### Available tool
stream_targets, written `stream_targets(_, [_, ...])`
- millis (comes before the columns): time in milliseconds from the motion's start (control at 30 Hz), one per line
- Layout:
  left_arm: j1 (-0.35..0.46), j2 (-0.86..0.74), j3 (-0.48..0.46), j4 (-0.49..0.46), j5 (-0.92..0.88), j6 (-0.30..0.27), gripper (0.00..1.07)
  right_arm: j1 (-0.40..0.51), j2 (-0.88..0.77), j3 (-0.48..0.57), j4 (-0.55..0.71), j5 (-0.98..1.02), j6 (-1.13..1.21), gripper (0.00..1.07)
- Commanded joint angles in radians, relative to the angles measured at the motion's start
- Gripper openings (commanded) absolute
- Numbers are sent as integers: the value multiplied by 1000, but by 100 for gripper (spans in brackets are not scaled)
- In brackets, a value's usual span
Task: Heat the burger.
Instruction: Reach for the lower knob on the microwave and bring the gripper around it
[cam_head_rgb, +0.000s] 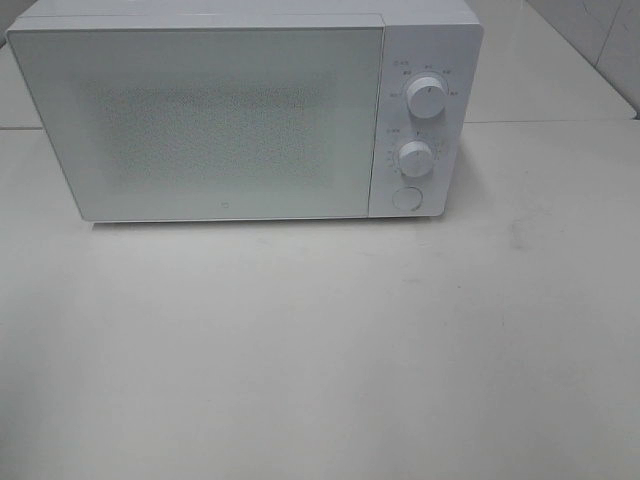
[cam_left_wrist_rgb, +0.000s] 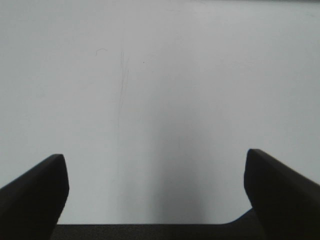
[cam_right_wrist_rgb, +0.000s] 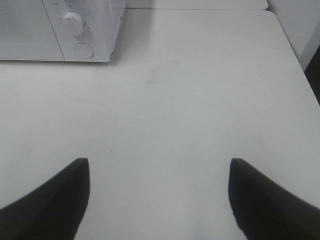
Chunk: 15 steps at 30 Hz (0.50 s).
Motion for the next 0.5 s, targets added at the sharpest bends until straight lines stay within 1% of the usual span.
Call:
stream_targets(33, [3, -50, 7, 4, 27, -7, 87, -7, -26, 2, 0, 0, -12, 74])
stream_targets(133, [3, -96, 13, 4, 46, -2, 87, -7, -26, 2, 0, 0, -12, 74])
stream_targets(200, [3, -136, 35, -3, 73, 24, 87, -7, -26, 2, 0, 0, -12, 74])
stream_targets(300, [3, -168, 34, -10, 74, 24, 87, -7, -26, 2, 0, 0, -12, 74])
stream_targets(500, [3, -175, 34, -8, 74, 24, 87, -7, -26, 2, 0, 0, -12, 74])
